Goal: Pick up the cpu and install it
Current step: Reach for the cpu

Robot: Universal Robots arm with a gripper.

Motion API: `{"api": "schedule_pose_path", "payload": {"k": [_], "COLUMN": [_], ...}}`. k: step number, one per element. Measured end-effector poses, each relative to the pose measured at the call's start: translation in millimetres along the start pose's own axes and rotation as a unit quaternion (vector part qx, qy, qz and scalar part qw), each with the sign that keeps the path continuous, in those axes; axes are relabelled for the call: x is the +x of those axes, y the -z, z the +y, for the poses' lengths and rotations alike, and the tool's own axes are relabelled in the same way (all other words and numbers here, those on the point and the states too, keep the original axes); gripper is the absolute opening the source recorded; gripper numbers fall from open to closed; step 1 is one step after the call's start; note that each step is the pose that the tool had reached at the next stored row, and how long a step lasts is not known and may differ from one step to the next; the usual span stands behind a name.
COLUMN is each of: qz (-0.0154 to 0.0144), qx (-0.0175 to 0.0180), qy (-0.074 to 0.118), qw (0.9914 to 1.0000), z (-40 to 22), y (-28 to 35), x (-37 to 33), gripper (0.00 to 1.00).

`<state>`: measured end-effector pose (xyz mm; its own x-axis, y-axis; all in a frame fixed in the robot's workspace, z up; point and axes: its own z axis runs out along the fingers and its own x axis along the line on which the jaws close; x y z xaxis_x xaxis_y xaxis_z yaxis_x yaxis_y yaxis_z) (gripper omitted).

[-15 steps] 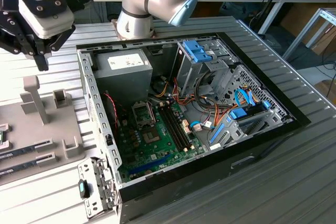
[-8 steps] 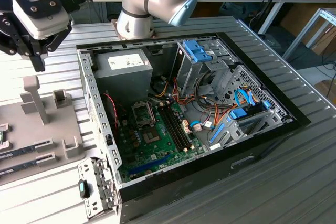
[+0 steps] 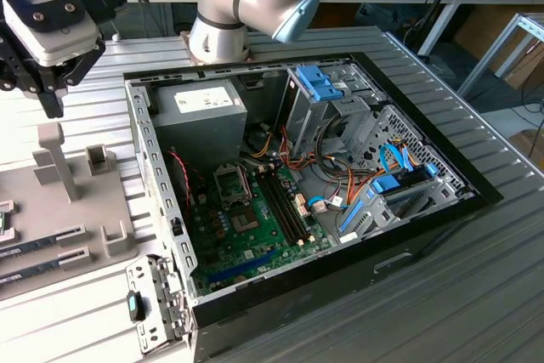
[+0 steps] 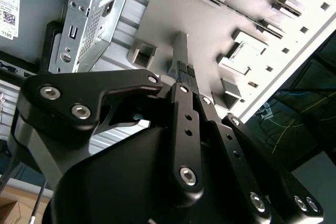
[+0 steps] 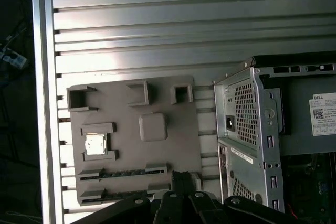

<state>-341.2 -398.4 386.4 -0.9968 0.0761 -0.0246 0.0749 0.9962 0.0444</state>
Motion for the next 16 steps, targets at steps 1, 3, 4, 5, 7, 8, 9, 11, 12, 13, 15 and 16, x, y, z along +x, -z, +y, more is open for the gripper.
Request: {"api": "schedule_pose_path", "payload": {"k": [1, 3, 4, 5, 7, 8, 9, 11, 12, 13, 15, 16], "qz": [0.0, 0.0, 0.0, 0.0, 0.0, 0.0, 0.0, 0.0, 0.0, 0.0, 0.0001, 0.0], "qx": [0.0, 0.0, 0.0, 0.0, 0.0, 0.0, 0.0, 0.0, 0.0, 0.0, 0.0001, 0.0], "qy": [0.0, 0.0, 0.0, 0.0, 0.0, 0.0, 0.0, 0.0, 0.0, 0.0, 0.0, 0.0], "qw": [1.0, 1.0, 1.0, 1.0, 1.0, 1.0, 1.0, 1.0, 1.0, 1.0, 1.0, 1.0], "z": [0.0, -0.2, -0.2, -0.3, -0.4, -0.5, -0.5, -0.6, -0.7, -0.7, -0.9, -0.9], "y": [-0.9, -2.5, -3.6, -4.4, -6.0, -6.7, -7.5, -9.2, -9.9, -10.6, -12.3, -13.5], "x": [0.5, 1.1, 1.5, 1.8, 2.4, 2.6, 2.9, 3.4, 3.7, 3.9, 4.5, 4.8], "gripper": [0.11, 0.11, 0.11, 0.11, 0.11, 0.11, 0.11, 0.11, 0.11, 0.11, 0.11, 0.11]}}
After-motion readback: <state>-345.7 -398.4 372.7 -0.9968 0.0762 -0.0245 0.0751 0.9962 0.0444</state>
